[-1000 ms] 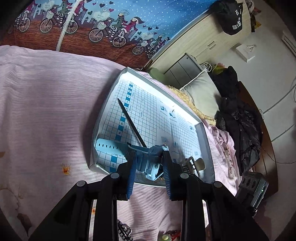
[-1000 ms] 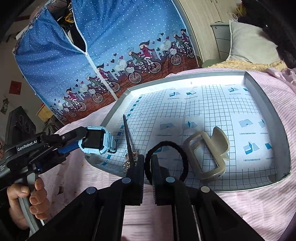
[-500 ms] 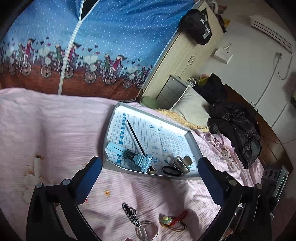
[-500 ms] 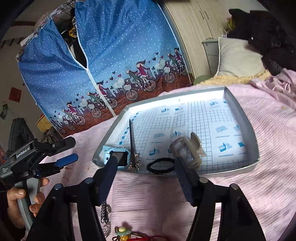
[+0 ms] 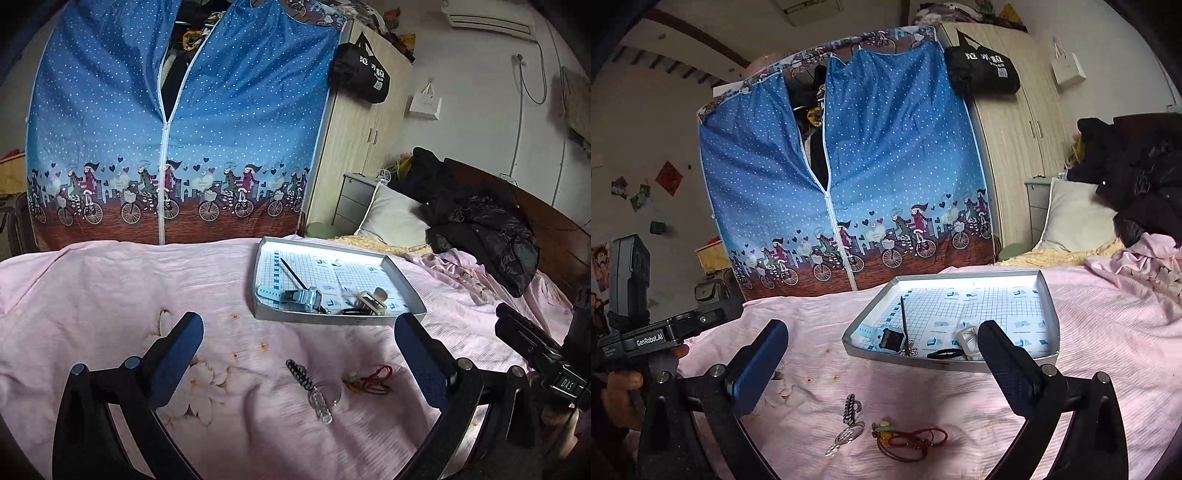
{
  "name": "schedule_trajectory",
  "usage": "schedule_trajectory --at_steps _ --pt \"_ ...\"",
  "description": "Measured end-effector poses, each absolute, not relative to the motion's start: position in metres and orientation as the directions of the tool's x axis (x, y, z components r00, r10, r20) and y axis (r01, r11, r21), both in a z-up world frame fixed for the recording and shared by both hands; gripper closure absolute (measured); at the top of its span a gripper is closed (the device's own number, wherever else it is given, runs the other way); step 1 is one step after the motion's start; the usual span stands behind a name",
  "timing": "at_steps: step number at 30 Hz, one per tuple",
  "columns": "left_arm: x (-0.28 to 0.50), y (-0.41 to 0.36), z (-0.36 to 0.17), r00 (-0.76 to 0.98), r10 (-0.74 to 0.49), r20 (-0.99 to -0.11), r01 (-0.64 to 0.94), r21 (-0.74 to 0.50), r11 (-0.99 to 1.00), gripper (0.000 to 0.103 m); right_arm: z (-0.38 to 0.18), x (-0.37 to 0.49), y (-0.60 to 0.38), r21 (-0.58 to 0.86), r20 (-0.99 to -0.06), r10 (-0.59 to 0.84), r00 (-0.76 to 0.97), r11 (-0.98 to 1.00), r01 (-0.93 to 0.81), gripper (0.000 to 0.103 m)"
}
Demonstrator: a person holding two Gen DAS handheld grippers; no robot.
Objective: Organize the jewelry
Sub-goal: 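Withdraw both tools from the tray toward the remaining jewelry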
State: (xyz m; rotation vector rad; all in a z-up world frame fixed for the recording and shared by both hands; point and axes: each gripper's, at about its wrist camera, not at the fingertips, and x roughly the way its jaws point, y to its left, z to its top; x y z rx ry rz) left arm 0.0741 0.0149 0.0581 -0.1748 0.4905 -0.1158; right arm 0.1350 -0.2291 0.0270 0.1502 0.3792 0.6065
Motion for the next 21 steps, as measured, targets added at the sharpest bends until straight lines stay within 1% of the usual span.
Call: schedule_trajectory --at_steps 3,6,10,15,21 --pt "0.058 0.010 0.048 0.859 -0.139 -0.493 0.065 -0.163 0.984 0.001 0.027 0.114 -0.236 0.244 -0.310 0.572 0.759 0.820 -0.518 0.000" --pt "0.054 0.003 0.033 0.825 -0.155 -0.543 0.084 -0.154 0.985 0.001 0.022 0.096 -0.242 0.233 -0.337 0.552 0.763 0.834 -0.501 0.000" --pt "0.059 -0.004 0.012 0.780 -0.182 -0.599 0.101 -0.166 0.981 0.001 0.005 0.078 -0.244 0.192 -0.399 0.515 0.758 0.856 -0.481 0.000" --pt "0.063 -0.008 -0.004 0.747 -0.198 -0.634 0.129 -0.154 0.980 0.001 -0.025 0.064 -0.243 0.148 -0.474 0.484 0.736 0.868 -0.475 0.000" --pt "0.074 -0.011 -0.029 0.670 -0.231 -0.705 0.154 -0.173 0.973 0.001 -0.052 0.067 -0.244 0.196 -0.541 0.478 0.692 0.872 -0.449 0.000"
